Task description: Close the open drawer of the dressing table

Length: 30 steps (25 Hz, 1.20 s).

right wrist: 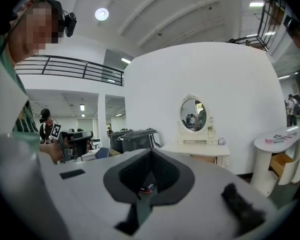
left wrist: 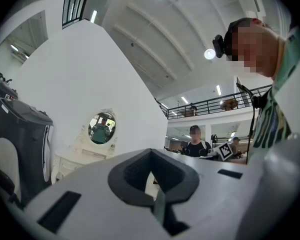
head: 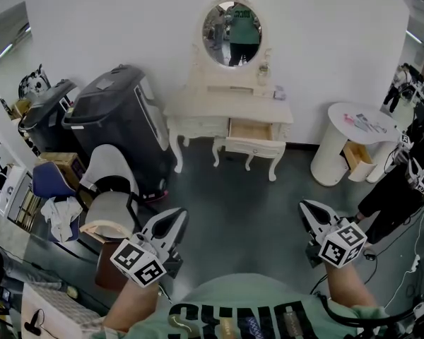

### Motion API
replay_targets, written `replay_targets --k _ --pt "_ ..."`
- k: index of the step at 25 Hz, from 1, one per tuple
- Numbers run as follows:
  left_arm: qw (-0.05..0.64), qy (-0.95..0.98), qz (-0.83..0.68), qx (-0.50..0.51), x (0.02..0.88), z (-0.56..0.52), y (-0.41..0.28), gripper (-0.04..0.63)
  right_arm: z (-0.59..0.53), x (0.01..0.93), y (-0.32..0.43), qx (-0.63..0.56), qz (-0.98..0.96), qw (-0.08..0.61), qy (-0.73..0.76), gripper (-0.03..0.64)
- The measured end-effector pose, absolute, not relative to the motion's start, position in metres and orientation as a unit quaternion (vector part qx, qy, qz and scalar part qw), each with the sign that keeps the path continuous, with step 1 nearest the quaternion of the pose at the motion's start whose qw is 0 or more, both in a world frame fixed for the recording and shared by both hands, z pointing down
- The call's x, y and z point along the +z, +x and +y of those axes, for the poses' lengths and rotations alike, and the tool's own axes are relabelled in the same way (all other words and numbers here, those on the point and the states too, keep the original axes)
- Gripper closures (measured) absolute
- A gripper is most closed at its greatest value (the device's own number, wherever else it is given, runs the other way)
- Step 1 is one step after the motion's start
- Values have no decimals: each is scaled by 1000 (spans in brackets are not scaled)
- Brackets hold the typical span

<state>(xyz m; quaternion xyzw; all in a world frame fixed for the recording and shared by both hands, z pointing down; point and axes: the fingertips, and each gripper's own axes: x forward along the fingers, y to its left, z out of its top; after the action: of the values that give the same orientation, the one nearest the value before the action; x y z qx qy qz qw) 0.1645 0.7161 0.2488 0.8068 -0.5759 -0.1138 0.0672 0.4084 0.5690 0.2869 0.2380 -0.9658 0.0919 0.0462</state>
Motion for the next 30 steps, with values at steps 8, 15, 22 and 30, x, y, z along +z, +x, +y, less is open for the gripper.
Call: replay_targets --k 8,15,22,30 --pt "66 803 -577 -130 250 722 146 592 577 284 388 81 -969 53 226 606" --pt "59 801 -579 -140 246 726 106 592 577 276 351 69 -969 62 227 606" --pt "51 806 -573 -138 239 733 51 592 586 267 297 60 -968 61 235 606" --pt "59 815 -562 -127 242 737 -5 592 595 272 239 66 -965 65 246 606"
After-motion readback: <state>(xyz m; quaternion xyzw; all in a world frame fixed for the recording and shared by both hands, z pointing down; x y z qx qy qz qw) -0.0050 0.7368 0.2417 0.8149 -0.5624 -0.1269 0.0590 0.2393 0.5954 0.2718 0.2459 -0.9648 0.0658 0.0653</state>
